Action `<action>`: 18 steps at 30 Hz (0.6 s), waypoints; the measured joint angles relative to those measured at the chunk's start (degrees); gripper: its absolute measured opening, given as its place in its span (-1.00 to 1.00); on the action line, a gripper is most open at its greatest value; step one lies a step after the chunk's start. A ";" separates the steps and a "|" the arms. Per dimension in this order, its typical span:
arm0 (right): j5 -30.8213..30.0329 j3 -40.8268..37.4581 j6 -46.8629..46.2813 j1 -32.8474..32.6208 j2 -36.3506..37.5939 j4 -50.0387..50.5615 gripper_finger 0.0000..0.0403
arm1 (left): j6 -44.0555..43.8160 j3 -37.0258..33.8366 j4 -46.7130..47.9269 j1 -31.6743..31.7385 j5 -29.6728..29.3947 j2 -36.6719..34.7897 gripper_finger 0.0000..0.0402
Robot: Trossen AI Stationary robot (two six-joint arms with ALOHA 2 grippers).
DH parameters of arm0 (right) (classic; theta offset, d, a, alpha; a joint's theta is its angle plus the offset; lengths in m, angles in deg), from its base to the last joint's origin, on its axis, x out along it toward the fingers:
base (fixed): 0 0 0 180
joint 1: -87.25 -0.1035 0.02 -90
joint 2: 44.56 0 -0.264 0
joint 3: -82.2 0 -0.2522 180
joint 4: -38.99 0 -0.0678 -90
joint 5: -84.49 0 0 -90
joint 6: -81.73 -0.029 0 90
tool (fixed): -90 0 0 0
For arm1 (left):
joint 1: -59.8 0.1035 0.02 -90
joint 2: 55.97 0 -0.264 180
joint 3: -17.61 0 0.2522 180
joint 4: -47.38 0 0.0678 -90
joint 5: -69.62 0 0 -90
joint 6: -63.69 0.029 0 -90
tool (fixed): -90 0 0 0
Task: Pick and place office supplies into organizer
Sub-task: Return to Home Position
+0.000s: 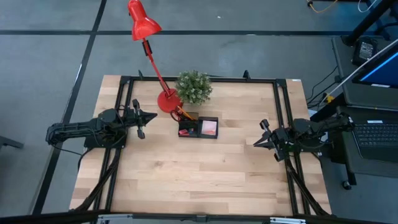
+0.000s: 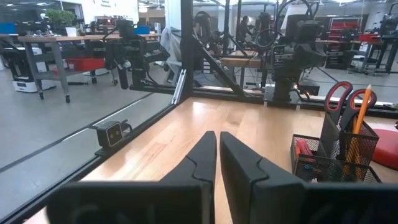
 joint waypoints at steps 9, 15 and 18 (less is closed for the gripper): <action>0.02 0.00 0.02 0.00 0.00 -0.02 -0.87 | 0.00 0.00 0.00 -0.01 0.00 0.00 -0.98; 0.02 0.00 0.02 0.00 -0.02 -0.02 -0.87 | 0.00 0.00 0.00 -0.01 0.00 0.00 -0.98; 0.02 0.00 0.03 0.00 -0.01 -0.04 -0.87 | 0.01 0.00 0.00 -0.01 0.01 0.00 -0.99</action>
